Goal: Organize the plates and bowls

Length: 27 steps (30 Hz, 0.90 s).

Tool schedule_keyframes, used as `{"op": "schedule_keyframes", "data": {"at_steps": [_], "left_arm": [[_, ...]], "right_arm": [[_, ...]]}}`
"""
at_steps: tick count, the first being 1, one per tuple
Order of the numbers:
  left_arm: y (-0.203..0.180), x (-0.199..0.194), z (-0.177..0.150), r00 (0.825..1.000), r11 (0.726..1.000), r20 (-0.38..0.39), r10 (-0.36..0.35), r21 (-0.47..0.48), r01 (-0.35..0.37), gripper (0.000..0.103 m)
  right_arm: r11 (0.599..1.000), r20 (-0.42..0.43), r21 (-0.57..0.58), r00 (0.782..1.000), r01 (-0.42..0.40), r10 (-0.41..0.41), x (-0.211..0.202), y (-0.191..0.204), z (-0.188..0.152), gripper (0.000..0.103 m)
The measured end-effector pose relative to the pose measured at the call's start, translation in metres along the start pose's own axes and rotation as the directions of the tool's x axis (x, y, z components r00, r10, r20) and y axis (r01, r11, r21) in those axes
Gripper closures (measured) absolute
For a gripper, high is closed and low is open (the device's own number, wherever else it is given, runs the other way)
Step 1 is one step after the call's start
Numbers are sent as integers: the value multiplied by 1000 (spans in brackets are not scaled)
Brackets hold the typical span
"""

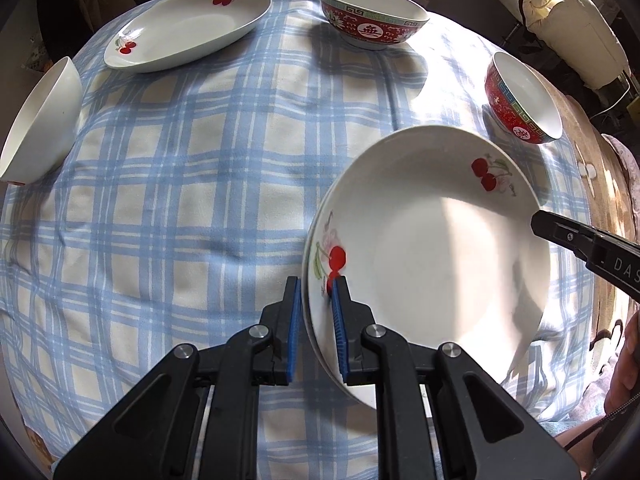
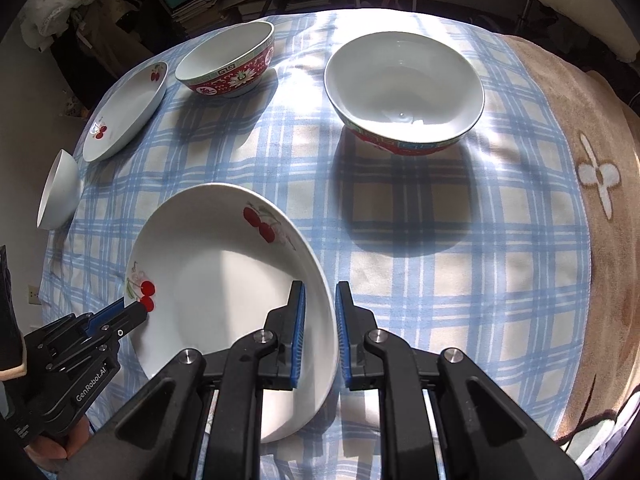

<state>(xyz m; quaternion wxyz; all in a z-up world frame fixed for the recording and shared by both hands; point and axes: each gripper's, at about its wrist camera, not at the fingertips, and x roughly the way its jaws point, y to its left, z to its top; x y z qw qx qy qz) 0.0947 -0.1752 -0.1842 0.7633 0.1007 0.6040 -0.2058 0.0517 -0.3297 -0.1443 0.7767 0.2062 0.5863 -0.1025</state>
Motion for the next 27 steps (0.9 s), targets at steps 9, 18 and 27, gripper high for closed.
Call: {"op": "schedule_keyframes", "data": {"at_steps": [9, 18, 27], "left_arm": [[0, -13, 3, 999, 999, 33, 31, 3, -32, 88], [19, -41, 15, 996, 998, 66, 56, 6, -57, 78], [62, -81, 46, 981, 991, 141, 132, 2, -133, 38]], "right_arm": [[999, -5, 13, 999, -47, 47, 1, 0, -1, 87], [997, 47, -25, 996, -75, 76, -13, 13, 3, 83], [982, 187, -141, 971, -125, 150, -38, 69, 31, 31]]}}
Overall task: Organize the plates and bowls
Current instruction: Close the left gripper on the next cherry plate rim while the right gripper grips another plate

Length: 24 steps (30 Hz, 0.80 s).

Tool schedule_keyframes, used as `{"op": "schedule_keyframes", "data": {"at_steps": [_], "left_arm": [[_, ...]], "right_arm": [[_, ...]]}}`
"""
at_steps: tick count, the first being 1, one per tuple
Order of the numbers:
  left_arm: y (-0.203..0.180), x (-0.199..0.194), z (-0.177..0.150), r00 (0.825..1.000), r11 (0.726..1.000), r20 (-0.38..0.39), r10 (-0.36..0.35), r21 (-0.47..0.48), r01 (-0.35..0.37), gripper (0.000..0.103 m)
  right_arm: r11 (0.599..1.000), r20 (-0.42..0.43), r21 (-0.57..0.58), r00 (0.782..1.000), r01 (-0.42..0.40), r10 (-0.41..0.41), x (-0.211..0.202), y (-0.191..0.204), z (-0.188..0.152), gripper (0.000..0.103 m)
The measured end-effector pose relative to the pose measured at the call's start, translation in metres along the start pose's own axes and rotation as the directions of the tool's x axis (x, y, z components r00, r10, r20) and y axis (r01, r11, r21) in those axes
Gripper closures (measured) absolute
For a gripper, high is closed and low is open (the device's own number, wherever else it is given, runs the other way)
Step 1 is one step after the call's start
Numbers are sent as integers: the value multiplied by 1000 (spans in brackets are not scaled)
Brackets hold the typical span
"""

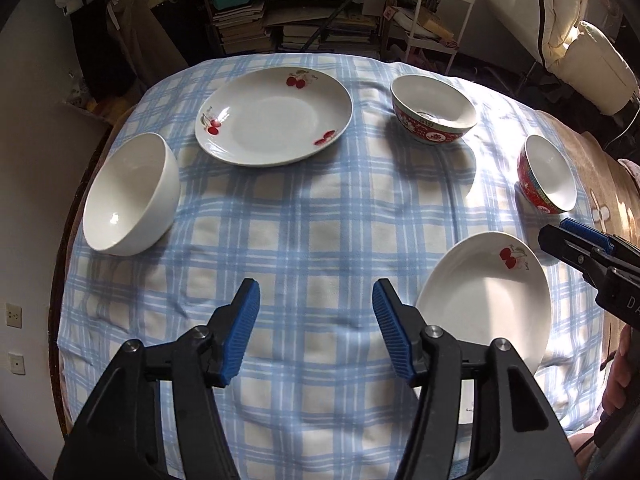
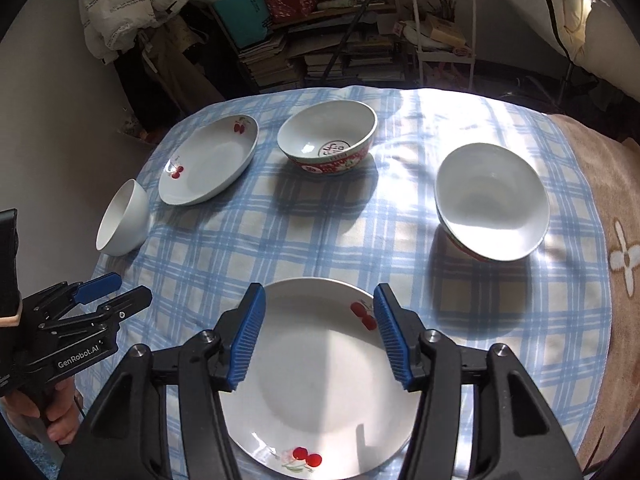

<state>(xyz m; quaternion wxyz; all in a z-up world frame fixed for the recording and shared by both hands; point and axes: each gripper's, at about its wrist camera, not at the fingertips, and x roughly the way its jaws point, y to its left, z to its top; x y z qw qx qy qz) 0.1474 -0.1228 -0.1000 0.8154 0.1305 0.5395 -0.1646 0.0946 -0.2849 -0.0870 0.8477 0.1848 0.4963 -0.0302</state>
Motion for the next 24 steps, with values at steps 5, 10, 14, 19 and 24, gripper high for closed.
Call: {"op": "schedule_keyframes", "data": {"at_steps": [5, 10, 14, 19, 24], "left_arm": [[21, -6, 22, 999, 998, 4, 54, 20, -54, 17], [45, -9, 42, 996, 996, 30, 84, 36, -85, 16], [68, -1, 65, 996, 996, 36, 83, 30, -84, 16], [100, 16, 98, 993, 994, 58, 106, -9, -105, 16], [132, 40, 129, 994, 994, 45, 101, -34, -100, 16]], "right_arm": [[998, -8, -36, 999, -46, 46, 14, 30, 28, 12], [994, -8, -94, 999, -51, 51, 30, 54, 54, 9], [989, 8, -150, 1000, -9, 11, 47, 71, 77, 4], [984, 10, -175, 1000, -16, 18, 70, 85, 111, 4], [975, 3, -220, 1000, 3, -2, 98, 103, 140, 4]]}}
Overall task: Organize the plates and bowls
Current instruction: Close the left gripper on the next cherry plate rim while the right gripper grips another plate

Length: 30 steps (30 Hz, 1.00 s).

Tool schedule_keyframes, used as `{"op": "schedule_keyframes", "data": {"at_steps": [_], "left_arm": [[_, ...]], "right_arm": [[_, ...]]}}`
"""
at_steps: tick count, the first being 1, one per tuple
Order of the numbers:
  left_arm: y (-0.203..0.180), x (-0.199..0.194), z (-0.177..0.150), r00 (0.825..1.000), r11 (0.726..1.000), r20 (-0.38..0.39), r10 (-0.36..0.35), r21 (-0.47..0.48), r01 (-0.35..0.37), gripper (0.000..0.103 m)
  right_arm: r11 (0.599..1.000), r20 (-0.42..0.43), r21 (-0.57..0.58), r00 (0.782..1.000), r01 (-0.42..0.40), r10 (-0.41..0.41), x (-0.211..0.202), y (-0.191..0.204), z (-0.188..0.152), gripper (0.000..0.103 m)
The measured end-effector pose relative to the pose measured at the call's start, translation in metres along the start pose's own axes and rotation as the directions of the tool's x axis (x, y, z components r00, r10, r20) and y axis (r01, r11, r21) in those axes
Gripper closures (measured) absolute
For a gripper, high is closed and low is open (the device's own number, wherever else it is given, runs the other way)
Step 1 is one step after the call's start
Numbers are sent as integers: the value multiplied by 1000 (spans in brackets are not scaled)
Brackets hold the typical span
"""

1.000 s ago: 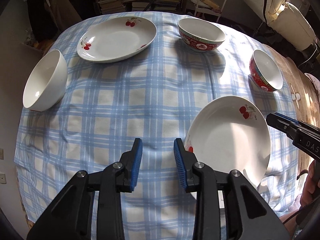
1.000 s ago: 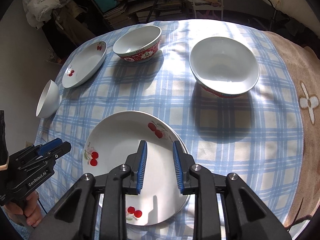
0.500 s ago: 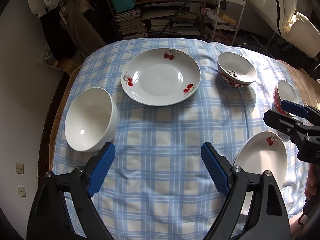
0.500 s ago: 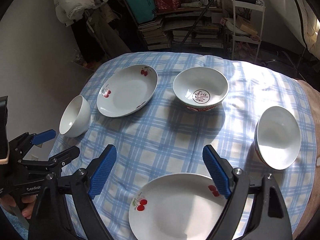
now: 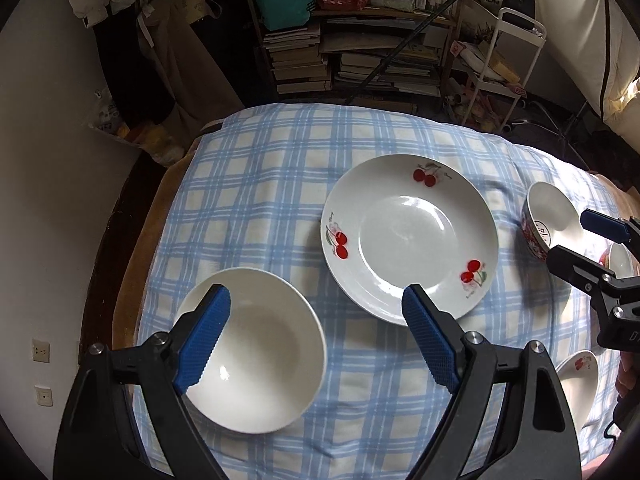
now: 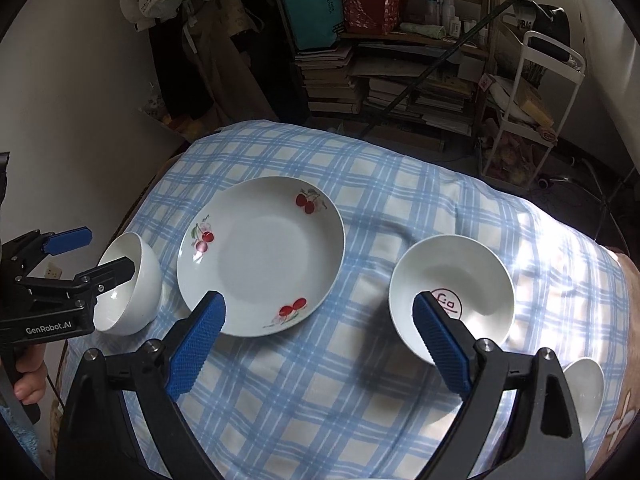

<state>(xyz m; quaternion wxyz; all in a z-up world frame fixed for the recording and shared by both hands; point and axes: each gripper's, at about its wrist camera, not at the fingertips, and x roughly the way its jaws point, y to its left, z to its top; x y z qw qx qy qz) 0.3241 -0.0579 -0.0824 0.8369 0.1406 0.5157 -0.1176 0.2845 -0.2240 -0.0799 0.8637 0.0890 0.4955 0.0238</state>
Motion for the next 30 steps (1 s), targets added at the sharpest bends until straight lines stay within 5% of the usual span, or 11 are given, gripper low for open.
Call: {"op": "schedule_keyframes", "data": {"at_steps": [10, 19, 22, 27, 30], "left_arm": [[36, 59, 42, 996, 999, -93, 4, -47, -8, 17], [51, 97, 42, 975, 977, -184, -124, -192, 88, 17], [45, 106, 42, 976, 985, -201, -89, -166, 56, 18], [43, 122, 43, 959, 975, -240, -154, -196, 107, 47], [36, 124, 47, 959, 977, -239, -155, -179, 113, 56]], "right_arm": [[991, -85, 121, 994, -59, 69, 58, -9, 39, 4], [990, -143, 135, 988, -35, 54, 89, -12, 40, 4], [989, -159, 138, 985, -43, 65, 100, -12, 34, 8], [989, -180, 146, 983, -17, 44, 112, -9, 28, 21], [991, -191, 137, 981, -8, 34, 114, -8, 29, 31]]}}
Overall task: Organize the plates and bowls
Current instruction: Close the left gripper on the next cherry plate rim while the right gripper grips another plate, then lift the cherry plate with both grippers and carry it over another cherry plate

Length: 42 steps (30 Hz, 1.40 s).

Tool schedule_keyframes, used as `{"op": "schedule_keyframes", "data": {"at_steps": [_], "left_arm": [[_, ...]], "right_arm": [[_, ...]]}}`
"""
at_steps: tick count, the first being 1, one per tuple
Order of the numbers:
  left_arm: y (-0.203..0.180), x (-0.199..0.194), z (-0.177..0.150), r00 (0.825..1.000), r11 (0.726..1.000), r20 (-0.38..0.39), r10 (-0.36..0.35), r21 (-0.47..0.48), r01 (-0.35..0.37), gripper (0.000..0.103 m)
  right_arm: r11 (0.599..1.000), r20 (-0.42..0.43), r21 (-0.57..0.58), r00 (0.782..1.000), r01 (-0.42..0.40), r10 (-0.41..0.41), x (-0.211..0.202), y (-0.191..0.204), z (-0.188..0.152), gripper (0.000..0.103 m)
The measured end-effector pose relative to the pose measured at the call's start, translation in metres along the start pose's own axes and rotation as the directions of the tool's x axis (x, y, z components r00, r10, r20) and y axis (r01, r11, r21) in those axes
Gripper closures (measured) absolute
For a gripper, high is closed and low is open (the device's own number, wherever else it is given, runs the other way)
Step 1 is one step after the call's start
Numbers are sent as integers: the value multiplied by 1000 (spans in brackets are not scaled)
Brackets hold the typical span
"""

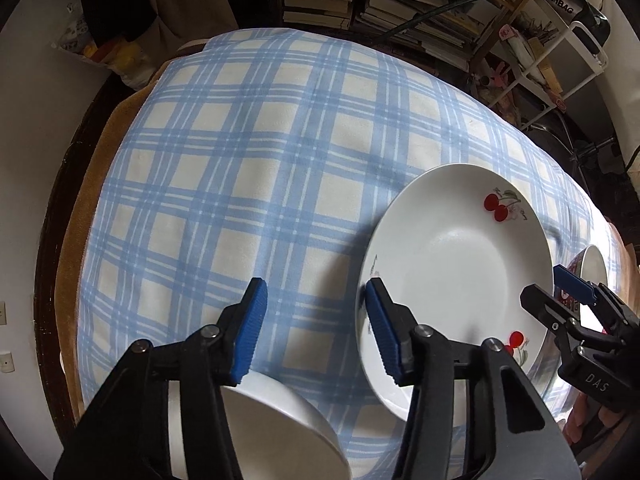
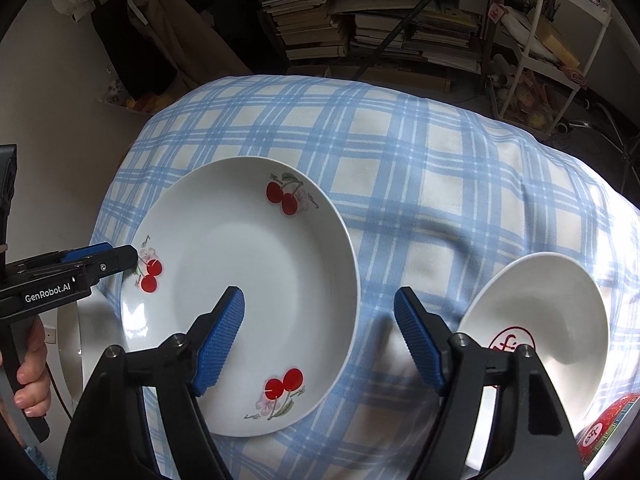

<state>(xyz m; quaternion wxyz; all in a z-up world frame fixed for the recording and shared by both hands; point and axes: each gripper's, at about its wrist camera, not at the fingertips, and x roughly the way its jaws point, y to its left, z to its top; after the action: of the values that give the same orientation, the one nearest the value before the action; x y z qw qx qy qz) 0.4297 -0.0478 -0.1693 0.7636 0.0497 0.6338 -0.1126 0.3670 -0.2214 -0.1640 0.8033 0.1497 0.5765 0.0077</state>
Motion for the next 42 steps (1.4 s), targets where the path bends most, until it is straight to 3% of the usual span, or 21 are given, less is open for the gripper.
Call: {"op": "schedule_keyframes", "data": {"at_steps": [2, 4, 5, 6, 7, 8, 14, 17, 22, 42], "left_arm": [[-6, 3, 2, 1000, 1000, -4, -1, 8, 1, 61], [-7, 6, 4, 1000, 1000, -12, -20, -8, 20, 67], [-8, 7, 4, 999, 999, -14, -34, -18, 34, 72], [-9, 9, 5, 999, 999, -19, -47, -23, 47, 77], [-10, 9, 5, 998, 998, -19, -63, -25, 63, 82], [-11, 10, 5, 996, 996, -20, -85, -26, 84, 93], [-13, 11, 2, 998, 996, 2, -66, -66, 66, 92], [-15, 9, 0, 999, 997, 12, -52, -58, 52, 92], [-21, 4, -9, 1000, 1000, 2, -16, -19, 16, 91], [-38, -49, -68, 998, 998, 17, -62, -21, 63, 92]], "right_arm": [[1000, -20, 14, 1000, -3, 3, 3, -2, 2, 40], [1000, -22, 21, 1000, -6, 7, 3, -4, 2, 42], [1000, -24, 21, 1000, -5, 5, 3, -5, 2, 49], [1000, -30, 21, 1000, -8, 9, 3, -5, 3, 64], [1000, -41, 24, 999, -15, 16, 4, -6, 4, 69], [999, -49, 29, 999, -16, 17, 5, -7, 4, 71], [996, -32, 70, 998, -47, 50, 8, -14, 2, 77], [999, -16, 53, 1000, -5, 6, 6, -13, -1, 91], [995, 8, 72, 998, -62, 62, -3, -20, -9, 93], [991, 45, 90, 995, -98, 94, -70, -28, -56, 93]]}}
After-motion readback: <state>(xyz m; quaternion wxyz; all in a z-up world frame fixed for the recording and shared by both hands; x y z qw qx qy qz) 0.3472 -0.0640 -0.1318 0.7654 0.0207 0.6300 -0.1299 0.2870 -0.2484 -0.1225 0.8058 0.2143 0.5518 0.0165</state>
